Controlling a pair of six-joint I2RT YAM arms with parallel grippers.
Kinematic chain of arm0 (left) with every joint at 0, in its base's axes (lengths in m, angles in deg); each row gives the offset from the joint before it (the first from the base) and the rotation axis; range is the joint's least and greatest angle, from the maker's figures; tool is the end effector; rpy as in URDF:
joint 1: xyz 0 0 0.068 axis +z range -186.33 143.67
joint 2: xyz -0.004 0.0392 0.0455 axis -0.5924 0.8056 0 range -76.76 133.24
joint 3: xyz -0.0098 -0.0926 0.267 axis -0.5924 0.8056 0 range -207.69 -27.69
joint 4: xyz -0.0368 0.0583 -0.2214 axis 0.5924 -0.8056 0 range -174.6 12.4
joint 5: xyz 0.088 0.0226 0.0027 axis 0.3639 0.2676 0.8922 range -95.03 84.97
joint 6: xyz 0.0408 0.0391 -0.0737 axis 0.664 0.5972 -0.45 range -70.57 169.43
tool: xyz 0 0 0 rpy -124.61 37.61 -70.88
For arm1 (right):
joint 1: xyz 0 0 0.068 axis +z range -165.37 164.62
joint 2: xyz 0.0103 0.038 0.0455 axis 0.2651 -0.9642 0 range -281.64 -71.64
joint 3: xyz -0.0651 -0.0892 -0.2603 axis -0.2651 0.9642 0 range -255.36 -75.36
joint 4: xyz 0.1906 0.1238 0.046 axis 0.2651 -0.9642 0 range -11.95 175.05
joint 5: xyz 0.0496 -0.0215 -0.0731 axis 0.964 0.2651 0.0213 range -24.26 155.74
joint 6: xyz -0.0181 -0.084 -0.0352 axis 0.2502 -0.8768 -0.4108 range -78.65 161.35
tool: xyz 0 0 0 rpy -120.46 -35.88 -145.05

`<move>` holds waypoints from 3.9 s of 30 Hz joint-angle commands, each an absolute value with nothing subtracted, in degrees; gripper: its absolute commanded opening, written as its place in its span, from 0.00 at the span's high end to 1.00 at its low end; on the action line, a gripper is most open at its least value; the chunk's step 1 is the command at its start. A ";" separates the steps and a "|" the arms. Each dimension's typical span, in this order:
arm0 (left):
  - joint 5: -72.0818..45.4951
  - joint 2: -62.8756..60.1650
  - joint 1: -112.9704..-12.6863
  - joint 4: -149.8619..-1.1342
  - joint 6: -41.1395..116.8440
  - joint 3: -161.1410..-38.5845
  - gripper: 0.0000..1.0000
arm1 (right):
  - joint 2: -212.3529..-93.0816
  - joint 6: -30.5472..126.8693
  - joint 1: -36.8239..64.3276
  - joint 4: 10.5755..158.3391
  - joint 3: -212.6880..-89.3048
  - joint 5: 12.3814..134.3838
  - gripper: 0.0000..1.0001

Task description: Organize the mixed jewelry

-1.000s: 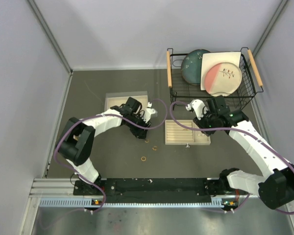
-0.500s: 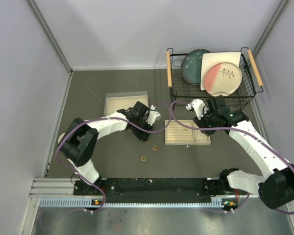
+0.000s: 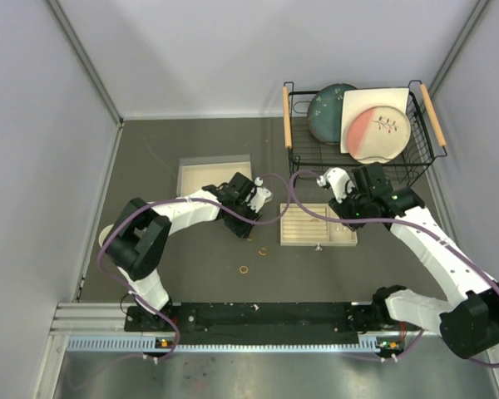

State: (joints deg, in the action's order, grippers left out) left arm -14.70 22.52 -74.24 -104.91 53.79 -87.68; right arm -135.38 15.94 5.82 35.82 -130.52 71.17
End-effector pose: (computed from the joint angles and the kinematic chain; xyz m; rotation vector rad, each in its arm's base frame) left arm 0.2513 -0.2135 0.1521 1.0452 2.5690 -0.3903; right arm 0.1856 0.0806 0.2540 -1.0510 2.3515 0.0947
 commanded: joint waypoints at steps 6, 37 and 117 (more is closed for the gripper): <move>-14.44 20.45 -74.56 -103.97 52.51 -89.48 0.65 | -134.39 16.47 5.37 36.80 -129.50 72.42 0.67; -15.32 21.85 -74.91 -103.18 50.49 -90.10 0.63 | -134.13 16.91 5.37 37.24 -127.48 72.51 0.67; -17.34 7.62 -77.11 -102.47 56.20 -100.72 1.00 | -141.66 27.19 -3.60 39.17 -141.71 109.82 0.60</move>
State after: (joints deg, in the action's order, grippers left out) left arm -16.23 11.35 -76.69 -104.50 55.61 -96.34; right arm -137.04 24.68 -3.10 37.50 -136.07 94.84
